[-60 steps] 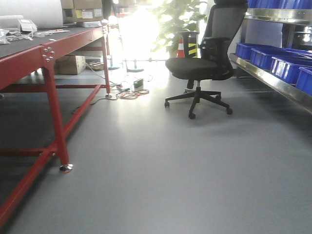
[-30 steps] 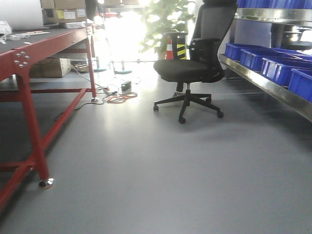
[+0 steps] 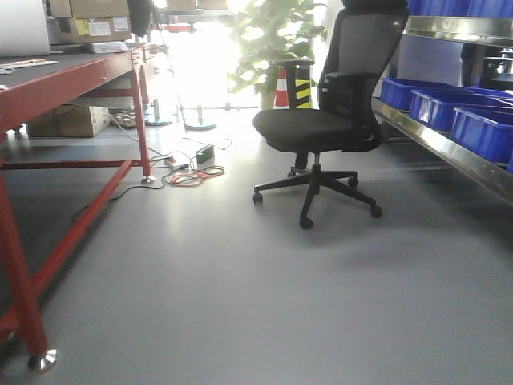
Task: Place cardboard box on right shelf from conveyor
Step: 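Drive the base away from the conveyor toward the steel shelf rack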
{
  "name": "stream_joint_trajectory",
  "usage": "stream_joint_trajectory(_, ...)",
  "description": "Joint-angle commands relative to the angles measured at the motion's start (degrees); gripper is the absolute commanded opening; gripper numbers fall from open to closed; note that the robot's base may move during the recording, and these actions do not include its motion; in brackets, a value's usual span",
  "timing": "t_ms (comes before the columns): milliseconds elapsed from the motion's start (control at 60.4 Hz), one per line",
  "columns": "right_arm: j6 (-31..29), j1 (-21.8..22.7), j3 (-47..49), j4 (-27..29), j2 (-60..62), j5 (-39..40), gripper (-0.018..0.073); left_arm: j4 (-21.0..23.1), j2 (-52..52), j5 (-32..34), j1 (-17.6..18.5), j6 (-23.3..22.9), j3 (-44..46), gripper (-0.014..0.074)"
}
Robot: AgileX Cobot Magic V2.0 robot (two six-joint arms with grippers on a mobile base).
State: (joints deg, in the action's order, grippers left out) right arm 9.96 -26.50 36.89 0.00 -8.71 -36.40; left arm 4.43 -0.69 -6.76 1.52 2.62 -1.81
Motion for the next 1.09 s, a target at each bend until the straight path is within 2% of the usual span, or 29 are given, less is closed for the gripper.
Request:
stream_joint_trajectory(0,-0.62,0.31,1.49,0.0,-0.8,5.86,0.0127,0.34,-0.93,4.87,0.38,0.01,-0.47,-0.0116)
stream_joint_trajectory(1077,-0.62,0.26,1.49,0.0,-0.8,5.85,0.0127,0.34,-0.93,4.87,-0.45,0.01,-0.47,-0.0116)
